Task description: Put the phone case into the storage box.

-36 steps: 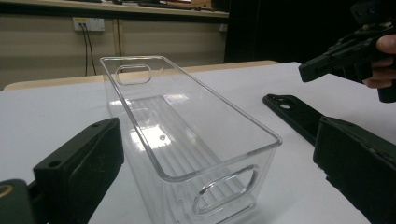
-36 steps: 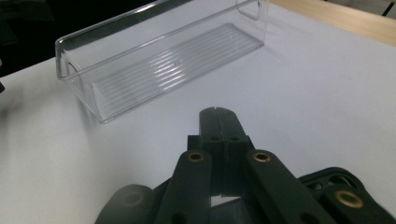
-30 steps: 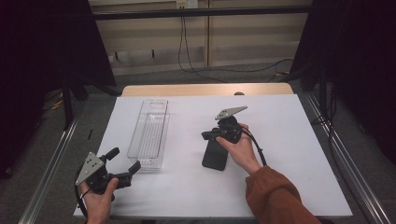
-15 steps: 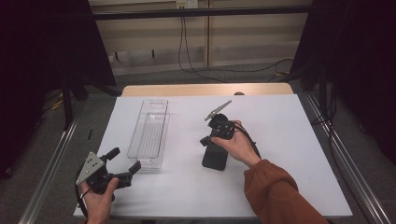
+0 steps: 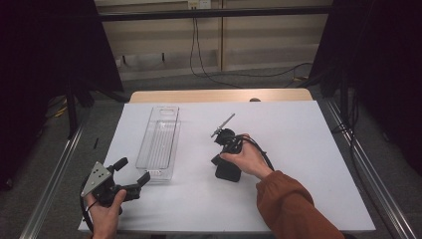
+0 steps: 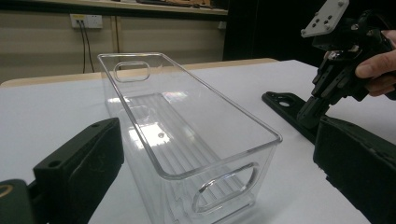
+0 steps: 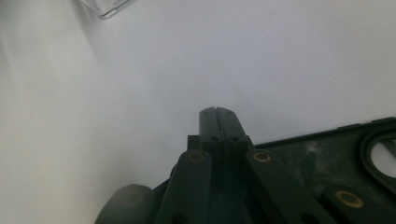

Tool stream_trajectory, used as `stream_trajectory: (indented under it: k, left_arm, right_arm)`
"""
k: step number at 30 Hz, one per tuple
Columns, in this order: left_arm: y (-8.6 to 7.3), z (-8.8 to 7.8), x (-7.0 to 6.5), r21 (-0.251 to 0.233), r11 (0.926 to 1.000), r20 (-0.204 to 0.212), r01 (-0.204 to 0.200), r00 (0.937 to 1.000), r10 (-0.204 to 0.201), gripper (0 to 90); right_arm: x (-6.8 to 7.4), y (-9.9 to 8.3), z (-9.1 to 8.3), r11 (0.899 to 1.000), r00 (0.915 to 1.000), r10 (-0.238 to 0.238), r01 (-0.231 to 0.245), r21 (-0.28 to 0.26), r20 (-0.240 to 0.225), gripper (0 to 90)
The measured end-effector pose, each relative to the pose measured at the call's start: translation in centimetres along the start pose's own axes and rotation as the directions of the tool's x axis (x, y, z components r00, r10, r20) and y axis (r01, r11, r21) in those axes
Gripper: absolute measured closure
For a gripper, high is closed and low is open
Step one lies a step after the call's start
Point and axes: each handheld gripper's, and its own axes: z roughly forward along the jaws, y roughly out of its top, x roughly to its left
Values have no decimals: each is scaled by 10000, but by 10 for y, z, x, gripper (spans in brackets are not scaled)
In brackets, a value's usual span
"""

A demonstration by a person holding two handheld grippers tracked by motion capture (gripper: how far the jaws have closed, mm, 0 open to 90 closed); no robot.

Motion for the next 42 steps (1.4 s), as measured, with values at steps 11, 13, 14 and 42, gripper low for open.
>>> stream_trajectory:
  k: [11, 13, 14, 42]
  left_arm:
    - [0, 0, 0, 35, 10000, -11, 13, 10000, -13, 19]
    - [0, 0, 0, 16, 10000, -16, -5, 10000, 5, 19]
    - [0, 0, 0, 17, 10000, -9, -2, 10000, 2, 19]
    - [0, 0, -1, 50, 10000, 68, 50, 10000, -50, 21]
  right_arm:
    - [1, -9, 11, 10000, 10000, -30, 30, -7, -69, 900]
    - [3, -9, 12, 9999, 10000, -81, 81, 82, -9, 900]
    - [3, -10, 14, 9996, 9999, -118, 116, 259, 86, 900]
    - [3, -38, 3, 9991, 9996, 54, -43, -432, 264, 900]
